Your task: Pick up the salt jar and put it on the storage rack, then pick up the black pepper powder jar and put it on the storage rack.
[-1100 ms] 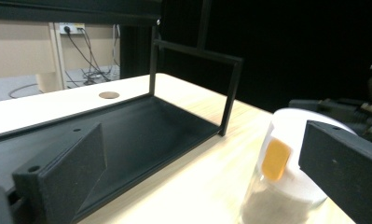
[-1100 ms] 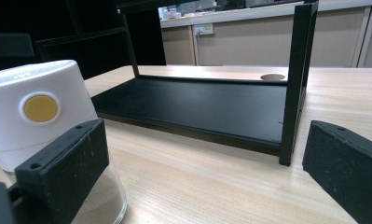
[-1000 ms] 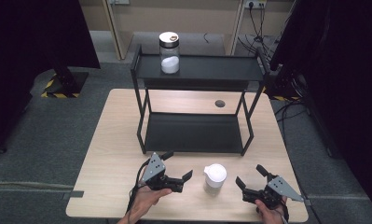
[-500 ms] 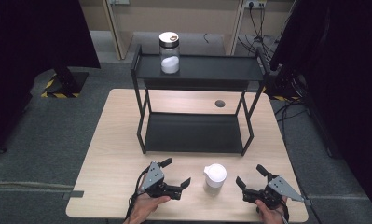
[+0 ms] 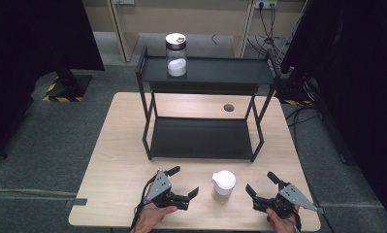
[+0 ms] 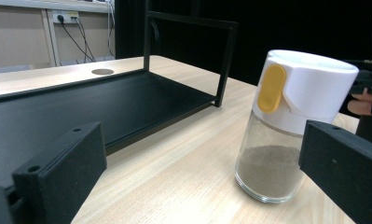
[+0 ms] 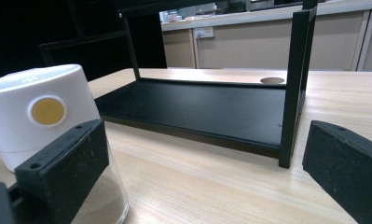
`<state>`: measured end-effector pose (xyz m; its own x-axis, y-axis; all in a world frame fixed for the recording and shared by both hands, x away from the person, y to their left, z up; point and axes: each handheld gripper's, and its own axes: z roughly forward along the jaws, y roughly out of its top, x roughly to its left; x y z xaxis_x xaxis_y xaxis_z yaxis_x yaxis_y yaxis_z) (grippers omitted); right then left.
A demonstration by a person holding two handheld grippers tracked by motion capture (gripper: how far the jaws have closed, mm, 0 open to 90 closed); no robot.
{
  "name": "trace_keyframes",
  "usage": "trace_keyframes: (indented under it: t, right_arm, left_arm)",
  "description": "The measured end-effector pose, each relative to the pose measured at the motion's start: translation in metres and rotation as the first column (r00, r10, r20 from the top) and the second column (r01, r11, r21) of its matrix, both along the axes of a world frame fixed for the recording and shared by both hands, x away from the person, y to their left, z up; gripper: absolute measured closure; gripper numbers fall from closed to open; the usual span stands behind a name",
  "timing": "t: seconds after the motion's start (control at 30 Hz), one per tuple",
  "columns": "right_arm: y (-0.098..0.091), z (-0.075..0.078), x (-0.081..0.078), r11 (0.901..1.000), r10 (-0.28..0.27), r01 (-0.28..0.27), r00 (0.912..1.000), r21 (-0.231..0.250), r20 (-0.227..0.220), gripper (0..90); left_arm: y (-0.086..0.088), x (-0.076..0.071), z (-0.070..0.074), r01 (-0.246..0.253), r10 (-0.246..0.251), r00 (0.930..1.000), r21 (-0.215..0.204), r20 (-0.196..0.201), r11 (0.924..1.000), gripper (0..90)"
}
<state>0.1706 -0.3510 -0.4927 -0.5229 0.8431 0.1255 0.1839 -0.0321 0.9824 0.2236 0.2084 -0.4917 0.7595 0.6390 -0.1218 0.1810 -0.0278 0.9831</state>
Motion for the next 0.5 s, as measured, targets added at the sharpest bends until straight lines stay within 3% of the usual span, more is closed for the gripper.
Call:
trace_keyframes:
  t: [0.5]
  right_arm:
    - [-0.0001,-0.0005,0.0015,0.9997,0.024,-0.024,0.9997,0.003,0.0,0.6]
  left_arm:
    - [-0.0015,0.0,-0.0032,0.001,-0.001,1.0,-0.001,-0.01,1.0,0.1]
